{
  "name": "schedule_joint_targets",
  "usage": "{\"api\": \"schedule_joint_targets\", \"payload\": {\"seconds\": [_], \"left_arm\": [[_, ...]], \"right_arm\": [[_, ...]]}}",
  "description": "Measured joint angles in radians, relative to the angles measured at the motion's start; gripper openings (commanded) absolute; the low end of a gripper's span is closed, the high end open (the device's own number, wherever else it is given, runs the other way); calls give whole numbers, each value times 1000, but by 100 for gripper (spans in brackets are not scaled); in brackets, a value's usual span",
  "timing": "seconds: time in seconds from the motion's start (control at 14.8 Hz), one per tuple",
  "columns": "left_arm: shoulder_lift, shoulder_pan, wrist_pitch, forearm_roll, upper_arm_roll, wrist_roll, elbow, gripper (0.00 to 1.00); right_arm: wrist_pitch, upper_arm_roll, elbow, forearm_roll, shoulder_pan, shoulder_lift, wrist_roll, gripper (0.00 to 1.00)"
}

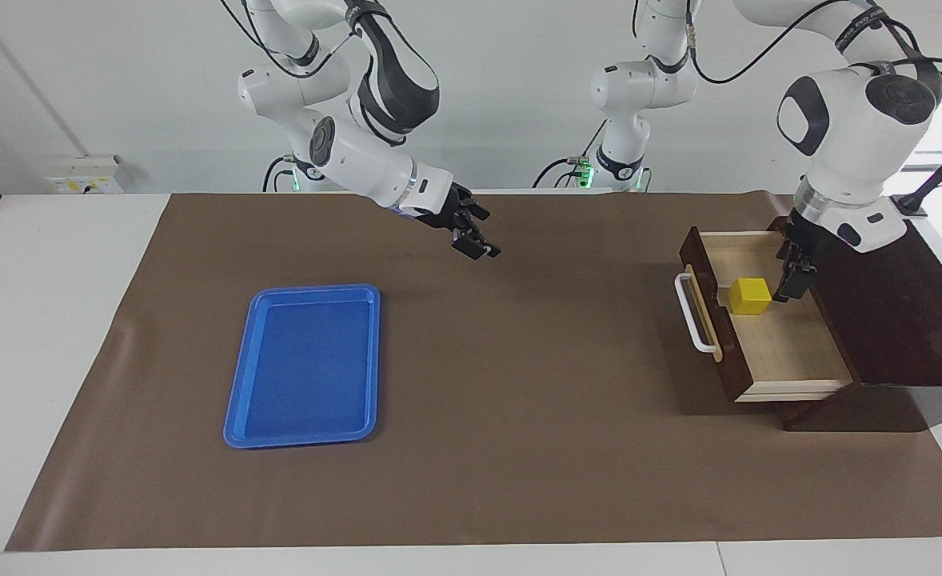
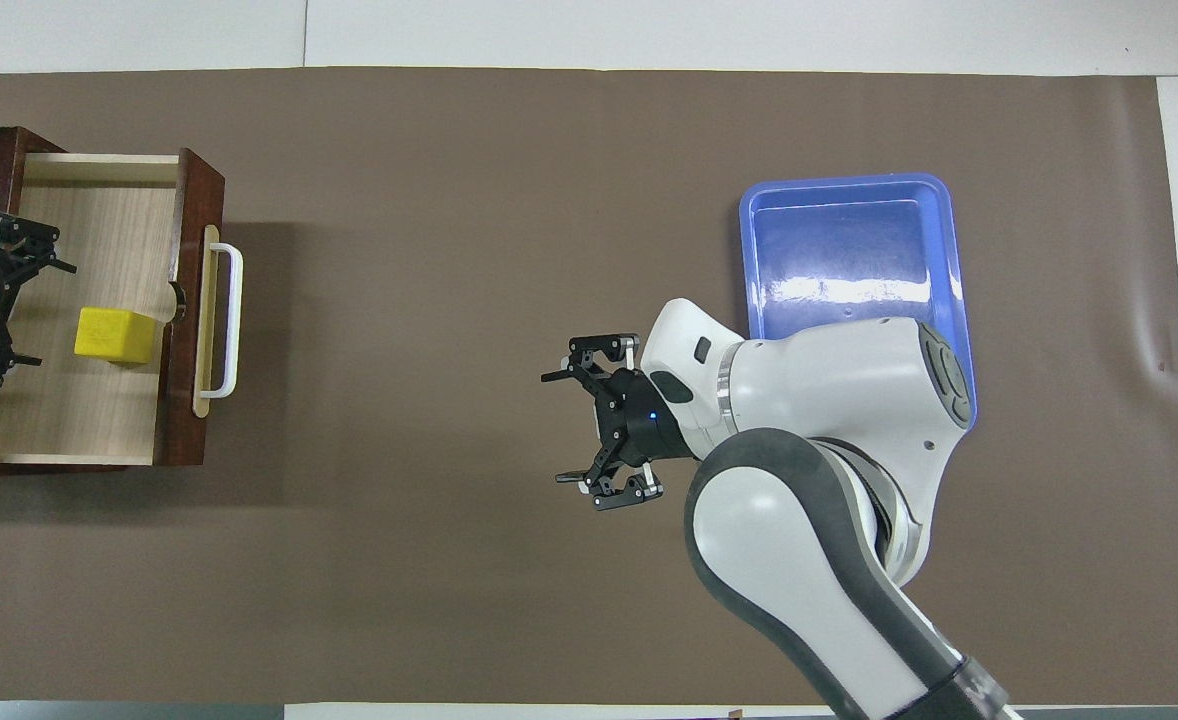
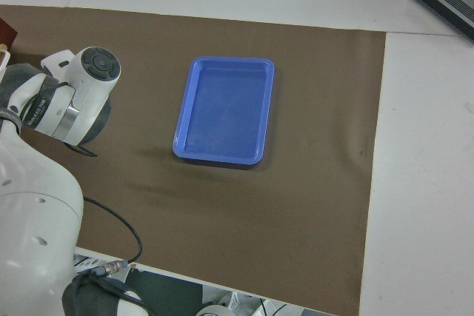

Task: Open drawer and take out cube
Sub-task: 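Grasp the yellow cube inside the drawer with the left gripper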

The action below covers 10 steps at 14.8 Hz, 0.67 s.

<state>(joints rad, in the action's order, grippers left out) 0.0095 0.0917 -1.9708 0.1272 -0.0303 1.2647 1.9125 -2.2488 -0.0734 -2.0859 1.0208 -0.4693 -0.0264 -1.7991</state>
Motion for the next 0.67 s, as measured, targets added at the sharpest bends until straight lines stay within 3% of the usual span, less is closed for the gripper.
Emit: {"api": "schedule_joint_targets", "payload": {"seconds": [0.54,0.61,0.67], "left_arm": [[-7,8,-160,-1,-12,191,150,100],[-7,8,-171,-1,-12,194,159,81],[-7,8,-177,-1,-11,201,164,51]], "right_arm": [[95,8,-3,33,5,-17,3,100],[98,8,-3,34,5,-17,3,100],[99,8,-3,41,4,-20,4,100]]}}
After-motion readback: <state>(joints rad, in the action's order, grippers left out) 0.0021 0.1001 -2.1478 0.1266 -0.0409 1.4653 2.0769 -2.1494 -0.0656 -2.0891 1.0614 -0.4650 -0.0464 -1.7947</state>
